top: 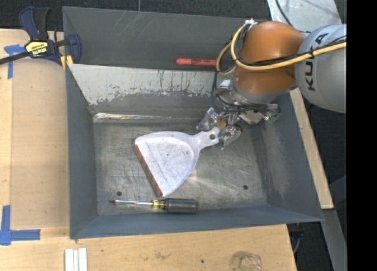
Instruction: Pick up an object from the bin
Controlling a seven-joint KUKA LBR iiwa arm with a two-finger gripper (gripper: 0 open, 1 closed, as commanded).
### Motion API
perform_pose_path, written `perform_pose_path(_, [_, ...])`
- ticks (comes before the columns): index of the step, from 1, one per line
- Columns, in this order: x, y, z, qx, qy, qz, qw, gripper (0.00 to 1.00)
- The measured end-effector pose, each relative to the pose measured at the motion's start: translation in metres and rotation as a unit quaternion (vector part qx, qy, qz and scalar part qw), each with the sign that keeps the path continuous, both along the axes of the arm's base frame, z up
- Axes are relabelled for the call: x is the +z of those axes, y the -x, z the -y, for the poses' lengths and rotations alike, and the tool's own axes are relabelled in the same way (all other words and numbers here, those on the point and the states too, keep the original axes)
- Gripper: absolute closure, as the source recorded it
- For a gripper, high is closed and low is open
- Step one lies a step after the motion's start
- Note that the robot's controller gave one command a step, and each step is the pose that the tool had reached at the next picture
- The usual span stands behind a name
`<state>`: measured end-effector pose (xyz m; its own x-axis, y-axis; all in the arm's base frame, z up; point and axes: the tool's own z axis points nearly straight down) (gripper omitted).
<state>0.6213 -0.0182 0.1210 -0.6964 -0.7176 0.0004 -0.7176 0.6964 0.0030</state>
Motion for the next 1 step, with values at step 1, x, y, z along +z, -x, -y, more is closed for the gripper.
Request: perform_pose_path(1, [0.1215,0.0048,-0.0112,0.011,0.000,0.0027,0.9999,1.00])
